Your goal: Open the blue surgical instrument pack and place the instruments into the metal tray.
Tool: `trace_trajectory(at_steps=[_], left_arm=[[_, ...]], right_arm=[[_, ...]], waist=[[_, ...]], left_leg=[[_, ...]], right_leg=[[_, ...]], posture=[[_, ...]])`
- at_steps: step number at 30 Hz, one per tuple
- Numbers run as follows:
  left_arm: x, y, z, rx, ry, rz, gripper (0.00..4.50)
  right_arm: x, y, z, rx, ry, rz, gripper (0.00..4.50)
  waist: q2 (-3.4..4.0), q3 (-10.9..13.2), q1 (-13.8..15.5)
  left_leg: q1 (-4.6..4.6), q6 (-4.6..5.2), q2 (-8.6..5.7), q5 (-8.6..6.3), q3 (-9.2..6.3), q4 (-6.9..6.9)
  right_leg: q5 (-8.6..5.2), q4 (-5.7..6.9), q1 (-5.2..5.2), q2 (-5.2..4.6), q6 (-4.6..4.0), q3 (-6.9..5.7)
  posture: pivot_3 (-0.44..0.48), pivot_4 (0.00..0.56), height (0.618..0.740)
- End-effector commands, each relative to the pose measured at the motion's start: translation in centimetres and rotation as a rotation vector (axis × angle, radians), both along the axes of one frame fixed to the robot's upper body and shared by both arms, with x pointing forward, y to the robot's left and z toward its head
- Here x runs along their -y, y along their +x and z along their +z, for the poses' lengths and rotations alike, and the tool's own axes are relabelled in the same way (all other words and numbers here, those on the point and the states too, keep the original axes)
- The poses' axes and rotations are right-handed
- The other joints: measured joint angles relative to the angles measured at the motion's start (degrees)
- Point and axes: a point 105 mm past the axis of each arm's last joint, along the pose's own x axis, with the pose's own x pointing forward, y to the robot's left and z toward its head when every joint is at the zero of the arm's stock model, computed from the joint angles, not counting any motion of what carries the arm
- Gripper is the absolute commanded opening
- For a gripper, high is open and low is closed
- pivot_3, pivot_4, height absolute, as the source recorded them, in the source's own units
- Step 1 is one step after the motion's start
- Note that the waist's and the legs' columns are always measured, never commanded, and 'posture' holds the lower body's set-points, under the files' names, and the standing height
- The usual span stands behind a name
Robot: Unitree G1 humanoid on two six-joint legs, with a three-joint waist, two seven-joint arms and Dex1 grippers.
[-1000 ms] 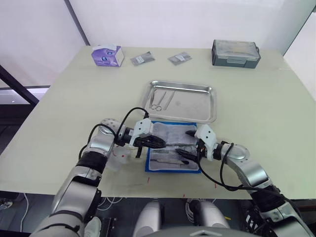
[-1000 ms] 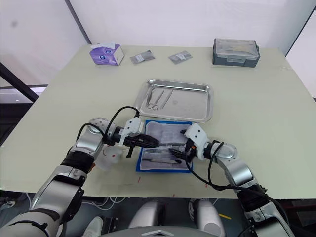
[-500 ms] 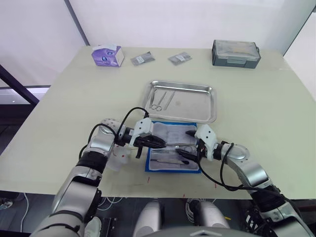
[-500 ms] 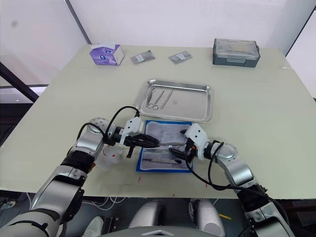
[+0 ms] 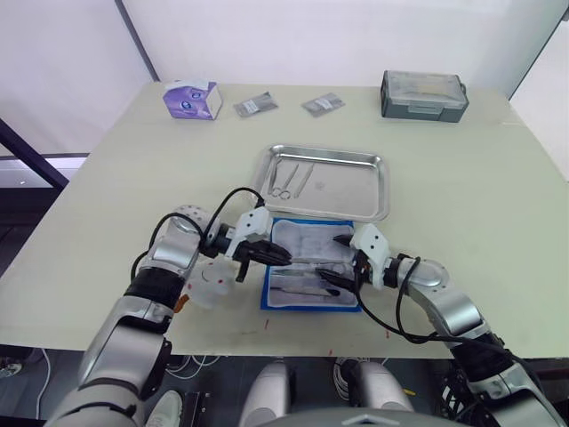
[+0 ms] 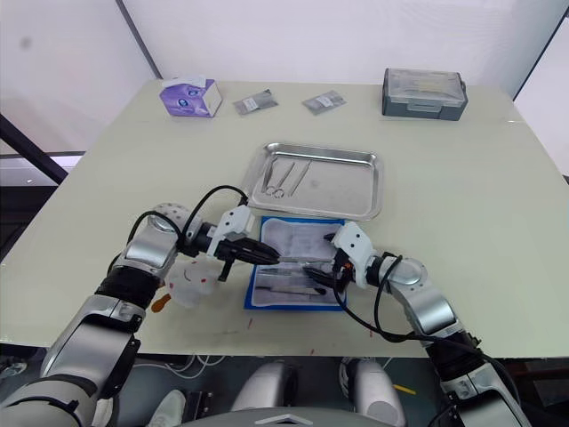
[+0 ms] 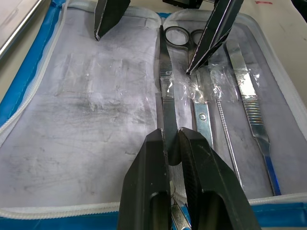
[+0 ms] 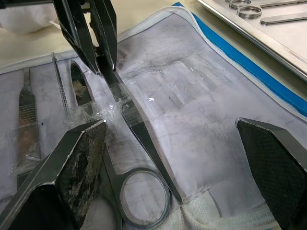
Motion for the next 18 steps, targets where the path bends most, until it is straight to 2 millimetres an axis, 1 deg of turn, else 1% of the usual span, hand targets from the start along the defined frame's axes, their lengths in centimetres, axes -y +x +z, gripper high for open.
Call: trace_trajectory(at_steps=[1, 7, 18], left_arm=[[0.3, -0.4, 1.6, 0.037, 0.010, -0.062, 0.03], [-0.6, -0.5, 2.0, 0.047, 0.044, -0.061, 0.03], [-1.6, -0.7, 2.6, 0.038, 0.067, -0.054, 0.03]], right_arm=[[3.0, -0.9, -6.0, -0.205, -0.161, -0.098, 4.50], [2.9, -1.0, -6.0, -0.206, -0.161, -0.094, 4.50], [3.1, -1.0, -6.0, -0.202, -0.165, -0.093, 4.50]], waist=[[-0.02, 0.03, 0.00], [-0.01, 0.08, -0.01], [0.01, 0.11, -0.01]], left_leg=[[-0.01, 0.00, 0.00, 0.00, -0.01, 0.00], [-0.02, 0.00, 0.01, 0.00, -0.02, 0.00], [-0.02, 0.00, 0.01, 0.00, -0.02, 0.00]], right_leg=[[0.00, 0.00, 0.00, 0.00, 0.00, -0.01], [0.00, 0.00, -0.01, 0.01, 0.00, -0.02], [0.00, 0.00, -0.01, 0.01, 0.00, -0.01]], posture=[[0.000, 0.150, 0.738], [0.000, 0.150, 0.738], [0.000, 0.150, 0.738]])
